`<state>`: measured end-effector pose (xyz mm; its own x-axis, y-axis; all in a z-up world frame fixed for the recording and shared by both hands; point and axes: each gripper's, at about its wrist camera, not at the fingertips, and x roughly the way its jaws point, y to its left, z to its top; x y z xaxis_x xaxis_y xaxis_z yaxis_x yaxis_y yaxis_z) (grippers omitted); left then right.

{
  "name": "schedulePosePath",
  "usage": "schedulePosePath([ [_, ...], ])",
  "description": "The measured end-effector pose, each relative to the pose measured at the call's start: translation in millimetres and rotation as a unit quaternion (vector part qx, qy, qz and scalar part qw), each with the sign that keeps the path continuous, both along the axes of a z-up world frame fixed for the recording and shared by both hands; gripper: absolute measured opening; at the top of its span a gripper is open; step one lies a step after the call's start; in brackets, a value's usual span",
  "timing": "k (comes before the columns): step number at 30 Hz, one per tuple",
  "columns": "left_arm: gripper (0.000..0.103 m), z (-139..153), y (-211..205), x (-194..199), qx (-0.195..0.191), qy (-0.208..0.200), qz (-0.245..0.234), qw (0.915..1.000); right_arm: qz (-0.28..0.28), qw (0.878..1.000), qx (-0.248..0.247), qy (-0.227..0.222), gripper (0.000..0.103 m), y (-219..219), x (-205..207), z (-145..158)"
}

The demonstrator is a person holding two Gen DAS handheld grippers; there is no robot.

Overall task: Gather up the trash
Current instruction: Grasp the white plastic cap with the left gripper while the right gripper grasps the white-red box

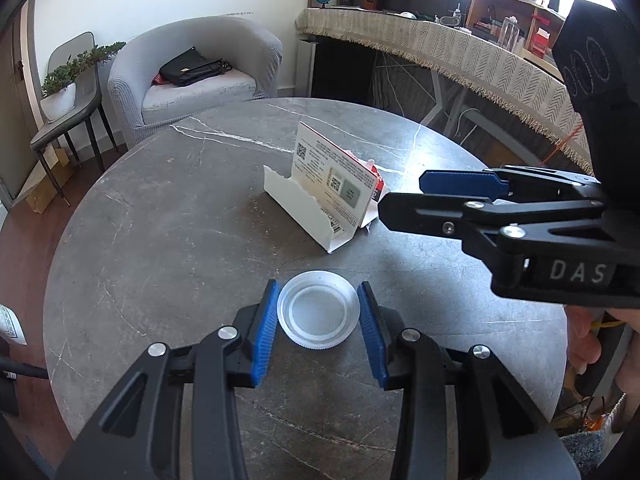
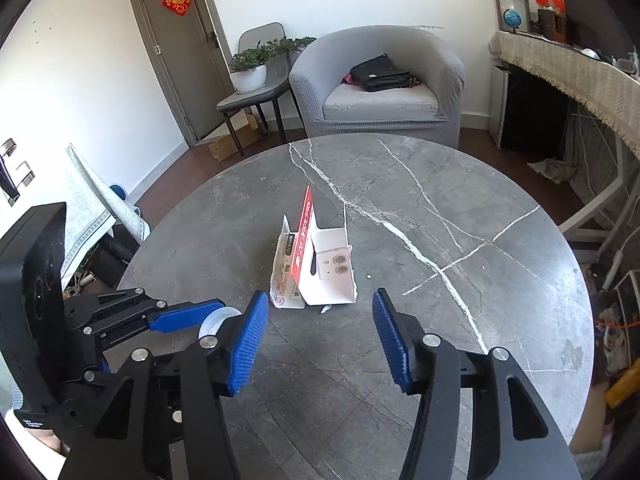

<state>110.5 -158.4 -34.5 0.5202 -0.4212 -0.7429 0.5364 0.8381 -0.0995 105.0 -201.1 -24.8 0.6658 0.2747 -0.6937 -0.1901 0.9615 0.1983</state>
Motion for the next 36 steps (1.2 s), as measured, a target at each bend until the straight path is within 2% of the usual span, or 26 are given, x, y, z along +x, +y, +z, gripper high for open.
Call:
schedulePosePath([
  [4,0.042,5.6,17.7,1.1,-0.026,0.007,0.005,0.9996,0.005,1.0,-0.014,0.005,0.044,8.7,7.4,-4.1],
  [6,0.042,8.3,25.4,0.7,-0.028,0.005,0.007,0.9996,-0.001,1.0,-0.024,0.007,0.038,10.8,10.2,-6.3],
  [13,0.042,13.6,52.3,-3.4,-0.036,0.004,0.013,0.9993,-0.013,0.999,-0.031,0.018,0.03,19.9,25.1,-13.7],
  [25,0.042,24.3,109.8,-11.3,-0.059,-0.005,0.03,0.9978,-0.05,0.996,-0.067,0.031,0.002,36.4,53.4,-20.3],
  [36,0.042,35.8,168.4,-12.0,-0.068,-0.019,0.08,0.9943,-0.009,0.999,-0.047,0.008,0.001,84.5,59.4,-3.0],
])
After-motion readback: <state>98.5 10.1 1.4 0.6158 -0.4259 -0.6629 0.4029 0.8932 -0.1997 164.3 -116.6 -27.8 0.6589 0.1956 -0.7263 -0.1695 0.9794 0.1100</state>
